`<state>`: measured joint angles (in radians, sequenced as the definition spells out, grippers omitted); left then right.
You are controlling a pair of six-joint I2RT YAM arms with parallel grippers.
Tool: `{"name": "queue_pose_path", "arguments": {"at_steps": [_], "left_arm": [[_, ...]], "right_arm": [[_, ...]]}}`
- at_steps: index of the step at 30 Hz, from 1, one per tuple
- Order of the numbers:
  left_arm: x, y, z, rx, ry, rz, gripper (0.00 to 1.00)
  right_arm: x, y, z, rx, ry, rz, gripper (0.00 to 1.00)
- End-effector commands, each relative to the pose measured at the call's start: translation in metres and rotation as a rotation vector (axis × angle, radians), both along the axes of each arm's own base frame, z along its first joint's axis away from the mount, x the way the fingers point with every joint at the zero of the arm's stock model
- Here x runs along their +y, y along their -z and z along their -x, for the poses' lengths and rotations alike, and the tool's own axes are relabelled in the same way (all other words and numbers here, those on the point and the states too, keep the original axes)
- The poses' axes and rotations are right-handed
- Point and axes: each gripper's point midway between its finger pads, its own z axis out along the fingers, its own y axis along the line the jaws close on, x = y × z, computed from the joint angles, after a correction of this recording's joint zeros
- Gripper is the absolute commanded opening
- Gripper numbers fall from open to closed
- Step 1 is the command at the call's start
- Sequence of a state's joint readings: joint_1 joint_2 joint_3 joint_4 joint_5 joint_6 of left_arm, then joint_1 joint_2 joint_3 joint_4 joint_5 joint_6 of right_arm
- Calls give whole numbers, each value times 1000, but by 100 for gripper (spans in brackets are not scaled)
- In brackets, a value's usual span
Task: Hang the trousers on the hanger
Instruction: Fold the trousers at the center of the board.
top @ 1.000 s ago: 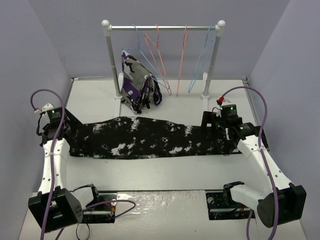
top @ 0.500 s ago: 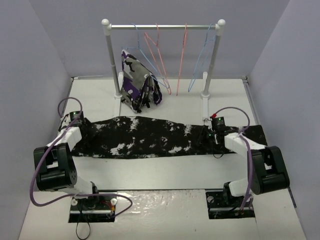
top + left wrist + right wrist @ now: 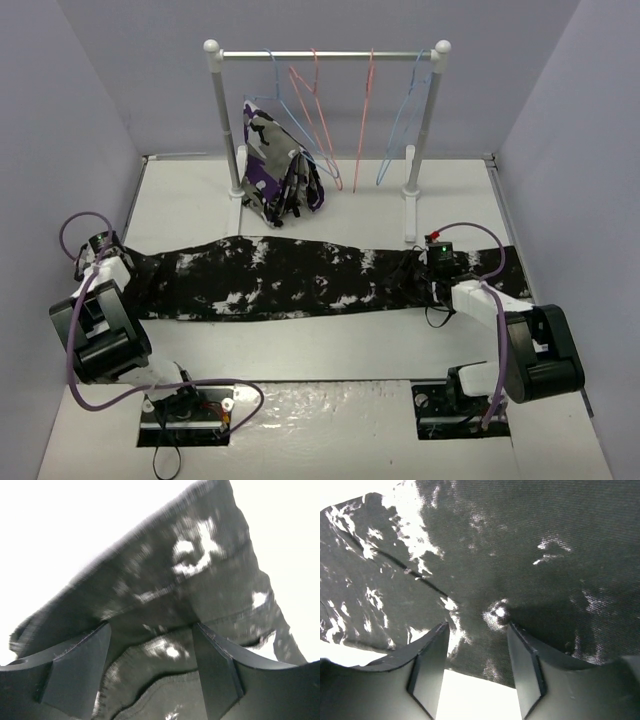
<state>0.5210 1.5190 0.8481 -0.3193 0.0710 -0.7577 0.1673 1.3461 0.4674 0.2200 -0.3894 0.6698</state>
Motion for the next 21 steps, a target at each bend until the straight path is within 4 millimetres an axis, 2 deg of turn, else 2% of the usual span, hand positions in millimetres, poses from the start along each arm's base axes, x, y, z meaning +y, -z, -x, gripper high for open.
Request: {"name": "queue_pose_path", "arguments": {"at_steps": [1, 4, 6, 8, 9, 13, 15, 17, 19, 21], "left_arm": [[52, -10, 34, 106, -85, -127, 64], [58, -35, 24, 28, -65, -165, 64], [43, -61, 1, -86, 12, -191, 65], [13, -92, -23, -212, 138, -207, 65], [-11, -105, -35, -269, 226, -214, 65], [-94, -129, -55, -371, 489, -205, 65], [-126, -131, -60, -416, 567, -182, 65], [-143, -122, -67, -446, 585, -155, 65], [-156, -104, -74, -421, 601, -123, 65], [-163, -82, -79, -374, 599, -86, 65]], "right_arm": [[-29, 22, 27, 114, 42, 206, 52], [-21, 10, 19, 68, 6, 250, 56], [-23, 0, 17, 41, -20, 317, 60], [-25, -17, 9, -7, -25, 363, 65], [-25, -21, 9, -17, -39, 378, 66], [-26, -80, -15, -174, -43, 401, 77], [-31, -95, -18, -204, -37, 430, 81], [-33, -111, -20, -249, -43, 439, 85], [-32, -122, -22, -280, -48, 439, 88], [-33, -124, -21, -287, -48, 440, 89]]}}
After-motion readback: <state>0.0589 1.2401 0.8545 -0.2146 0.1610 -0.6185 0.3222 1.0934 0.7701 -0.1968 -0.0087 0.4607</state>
